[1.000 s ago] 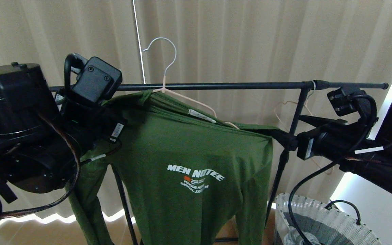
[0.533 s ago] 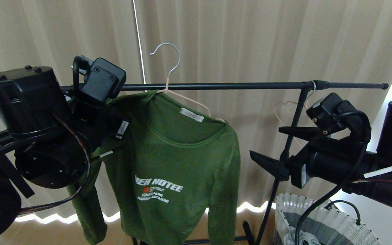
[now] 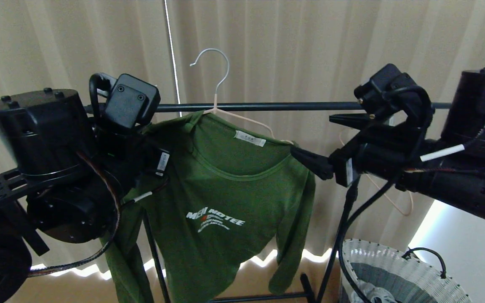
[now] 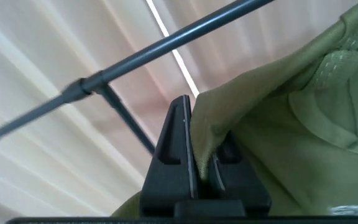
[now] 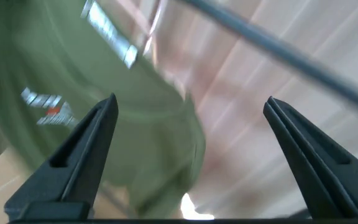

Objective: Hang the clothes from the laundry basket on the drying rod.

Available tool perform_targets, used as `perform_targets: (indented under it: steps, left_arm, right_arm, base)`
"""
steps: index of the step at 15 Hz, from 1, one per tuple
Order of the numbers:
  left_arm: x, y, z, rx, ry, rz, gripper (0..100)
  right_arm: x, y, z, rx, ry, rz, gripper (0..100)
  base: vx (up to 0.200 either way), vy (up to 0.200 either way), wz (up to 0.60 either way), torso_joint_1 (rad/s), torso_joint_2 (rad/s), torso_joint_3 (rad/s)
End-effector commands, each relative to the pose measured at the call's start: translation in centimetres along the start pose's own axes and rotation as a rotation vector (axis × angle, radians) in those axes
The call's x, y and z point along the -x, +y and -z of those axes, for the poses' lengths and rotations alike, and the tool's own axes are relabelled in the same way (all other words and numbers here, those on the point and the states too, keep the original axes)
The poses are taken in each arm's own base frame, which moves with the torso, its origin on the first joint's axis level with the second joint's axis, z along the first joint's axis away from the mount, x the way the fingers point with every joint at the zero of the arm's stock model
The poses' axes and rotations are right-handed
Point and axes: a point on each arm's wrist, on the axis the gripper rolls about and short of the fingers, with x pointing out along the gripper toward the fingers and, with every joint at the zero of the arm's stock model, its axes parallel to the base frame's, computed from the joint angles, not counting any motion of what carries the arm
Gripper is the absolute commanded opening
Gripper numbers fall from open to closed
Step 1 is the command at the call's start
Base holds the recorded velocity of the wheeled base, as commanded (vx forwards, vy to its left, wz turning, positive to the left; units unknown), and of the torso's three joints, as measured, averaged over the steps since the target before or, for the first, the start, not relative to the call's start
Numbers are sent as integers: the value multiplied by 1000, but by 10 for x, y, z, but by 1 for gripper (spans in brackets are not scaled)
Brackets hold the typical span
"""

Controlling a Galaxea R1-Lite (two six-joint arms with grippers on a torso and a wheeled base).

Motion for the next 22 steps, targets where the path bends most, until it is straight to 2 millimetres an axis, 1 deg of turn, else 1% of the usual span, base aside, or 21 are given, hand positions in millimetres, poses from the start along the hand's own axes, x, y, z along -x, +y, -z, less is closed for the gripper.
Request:
perform_targets:
  steps: [1,3,5,9,12,13,15,22]
  left_arm:
    - [4,-4,-3,6,-12,19,0]
    - [7,-6,-5,10,-24,34,0]
    - [12,-10,-7,10,-34,55,0]
    - [20,-12,-5,6,-40,81,0]
    - [20,-13,-6,8,-45,80,0]
    - [20,-13,-6,8,-45,80,0]
    - [20,-13,-5,4,-43,79,0]
    - [20,-14,-3,-6,-37,84,0]
  right_arm:
    - [-33,1,-3,41,12,27,100]
    - [-48,1,-5,65,9,42,100]
    - [-57,1,-5,87,14,50,100]
    - [-66,2,-4,115,21,64,100]
    - [-64,8,-7,133,11,48,100]
    - [-63,9,-7,133,10,47,0]
    - [-63,14,-9,135,5,33,0]
    - [-61,15,-8,135,4,30,0]
  base:
    - [0,0,0,0,0,0]
    - [0,0,0,0,0,0]
    - [0,0,0,0,0,0]
    - [0,0,0,0,0,0]
    - [0,0,0,0,0,0]
    - [0,0,0,0,0,0]
    - [0,0,0,0,0,0]
    - [0,0,0,0,0,0]
